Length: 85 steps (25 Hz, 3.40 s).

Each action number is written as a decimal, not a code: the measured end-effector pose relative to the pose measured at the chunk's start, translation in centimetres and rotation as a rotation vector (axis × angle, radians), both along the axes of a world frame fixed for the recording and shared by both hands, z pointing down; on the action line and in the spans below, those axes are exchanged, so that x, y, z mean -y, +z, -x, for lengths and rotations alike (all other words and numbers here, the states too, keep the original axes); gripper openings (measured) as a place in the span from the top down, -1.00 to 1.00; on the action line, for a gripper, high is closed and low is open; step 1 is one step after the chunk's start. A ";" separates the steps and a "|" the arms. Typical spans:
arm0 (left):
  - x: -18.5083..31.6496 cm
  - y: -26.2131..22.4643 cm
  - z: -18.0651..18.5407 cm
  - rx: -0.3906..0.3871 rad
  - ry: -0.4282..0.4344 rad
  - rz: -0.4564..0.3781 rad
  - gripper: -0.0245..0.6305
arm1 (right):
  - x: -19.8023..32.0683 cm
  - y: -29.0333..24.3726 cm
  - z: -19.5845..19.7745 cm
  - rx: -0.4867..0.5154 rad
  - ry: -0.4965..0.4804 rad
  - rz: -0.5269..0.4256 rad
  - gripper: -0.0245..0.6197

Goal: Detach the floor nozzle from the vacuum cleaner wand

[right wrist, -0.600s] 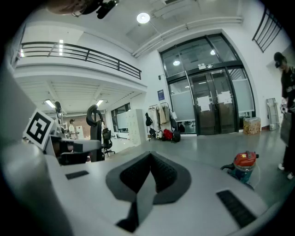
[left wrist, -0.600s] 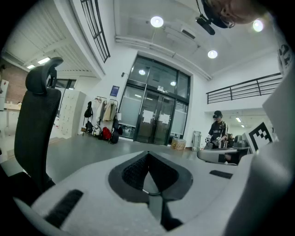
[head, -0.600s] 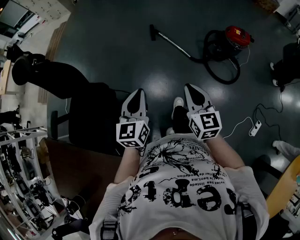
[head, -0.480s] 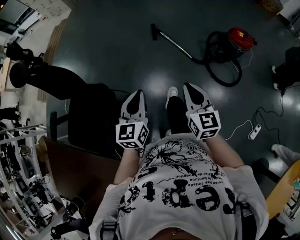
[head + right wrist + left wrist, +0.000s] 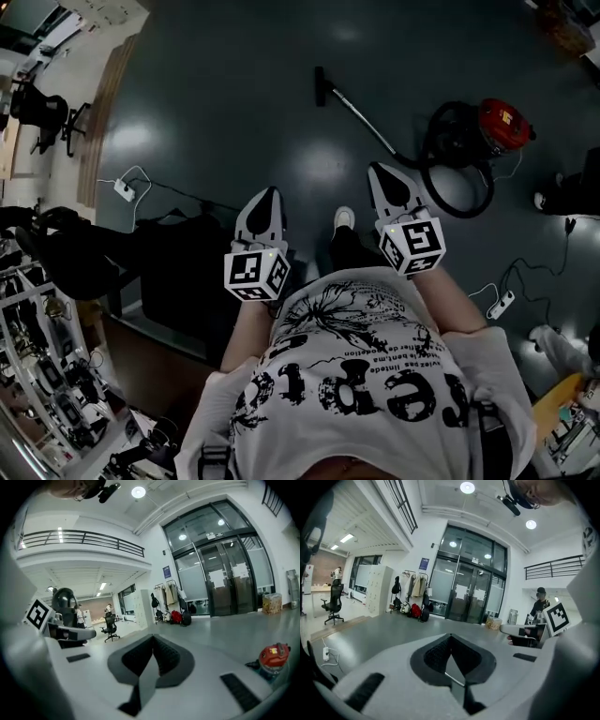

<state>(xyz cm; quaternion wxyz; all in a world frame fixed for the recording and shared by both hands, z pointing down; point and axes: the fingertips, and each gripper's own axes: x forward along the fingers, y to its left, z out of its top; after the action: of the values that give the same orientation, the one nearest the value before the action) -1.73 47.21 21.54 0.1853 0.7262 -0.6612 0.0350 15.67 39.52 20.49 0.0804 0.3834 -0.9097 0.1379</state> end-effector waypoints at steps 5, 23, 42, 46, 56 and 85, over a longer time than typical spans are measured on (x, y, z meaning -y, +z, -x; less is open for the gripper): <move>10.4 0.5 3.0 0.003 -0.031 0.008 0.92 | 11.8 2.1 -0.9 -0.030 0.037 0.044 0.91; 49.2 6.1 13.7 -0.129 0.221 0.143 0.92 | 44.4 7.0 10.4 -0.010 0.214 0.156 0.91; 66.3 49.6 11.5 0.073 0.411 0.116 0.92 | 57.6 55.4 12.1 -0.267 0.011 0.275 0.91; 67.0 62.6 12.0 0.090 0.421 0.121 0.92 | 57.9 69.5 12.0 -0.316 -0.018 0.321 0.91; 68.3 79.3 10.9 0.117 0.526 0.113 0.92 | 57.0 92.9 13.8 -0.541 -0.202 0.442 0.45; 65.7 82.6 10.9 0.103 0.550 0.229 0.92 | 55.4 94.6 13.6 -0.685 -0.325 0.444 0.35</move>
<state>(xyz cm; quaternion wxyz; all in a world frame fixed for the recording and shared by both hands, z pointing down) -12.64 -18.47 104.17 0.2158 0.8496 -0.4399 0.1950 2.09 -15.89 115.05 0.4783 0.2325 -0.8274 0.1805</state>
